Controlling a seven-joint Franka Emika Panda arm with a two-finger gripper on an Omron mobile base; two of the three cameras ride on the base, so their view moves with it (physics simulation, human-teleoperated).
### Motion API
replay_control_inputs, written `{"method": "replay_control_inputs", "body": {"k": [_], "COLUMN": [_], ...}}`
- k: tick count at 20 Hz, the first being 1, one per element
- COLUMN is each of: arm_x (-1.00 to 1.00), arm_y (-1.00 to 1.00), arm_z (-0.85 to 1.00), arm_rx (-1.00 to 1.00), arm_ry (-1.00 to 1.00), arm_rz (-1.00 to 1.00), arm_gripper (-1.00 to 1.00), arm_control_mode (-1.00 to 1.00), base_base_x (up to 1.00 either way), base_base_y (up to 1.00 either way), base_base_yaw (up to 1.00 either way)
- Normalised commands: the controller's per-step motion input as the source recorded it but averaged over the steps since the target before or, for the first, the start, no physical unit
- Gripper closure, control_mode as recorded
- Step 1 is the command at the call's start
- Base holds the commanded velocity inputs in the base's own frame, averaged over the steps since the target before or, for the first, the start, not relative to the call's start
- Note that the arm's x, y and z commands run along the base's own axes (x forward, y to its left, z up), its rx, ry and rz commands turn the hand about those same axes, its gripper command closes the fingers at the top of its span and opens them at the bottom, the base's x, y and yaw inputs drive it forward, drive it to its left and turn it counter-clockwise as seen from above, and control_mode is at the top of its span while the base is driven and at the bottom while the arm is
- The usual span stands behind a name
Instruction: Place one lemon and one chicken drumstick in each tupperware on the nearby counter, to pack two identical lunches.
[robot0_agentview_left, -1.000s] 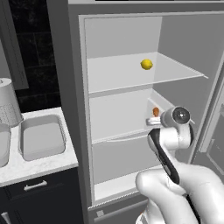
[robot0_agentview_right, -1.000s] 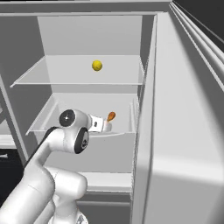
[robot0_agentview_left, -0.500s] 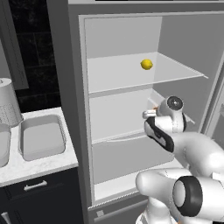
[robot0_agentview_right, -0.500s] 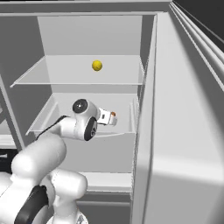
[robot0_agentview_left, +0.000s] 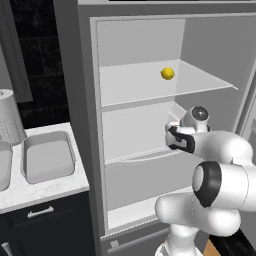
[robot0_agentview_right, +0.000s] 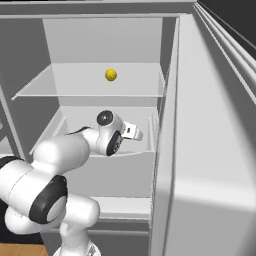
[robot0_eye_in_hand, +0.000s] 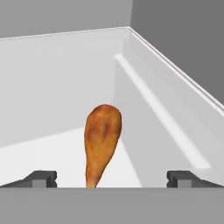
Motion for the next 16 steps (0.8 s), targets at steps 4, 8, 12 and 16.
{"method": "replay_control_inputs", "body": {"k": [4,8,12,16], "arm_x": [0.44,0.42,0.41,0.44], "arm_y": [-0.03,0.00,0.00,0.00], "arm_z": [-0.17,-0.24,-0.25,-0.24], "arm_rx": [0.00,0.00,0.00,0.00], "arm_ry": [0.01,0.02,0.03,0.07], "arm_rz": [0.00,0.00,0.00,0.00], "arm_gripper": [-1.00,-1.00,-1.00,-1.00], "arm_control_mode": [-1.00,-1.00,-1.00,-1.00], "base_base_x": [0.00,0.00,0.00,0.00], "base_base_y": [0.00,0.00,0.00,0.00], "base_base_yaw": [0.00,0.00,0.00,0.00]}}
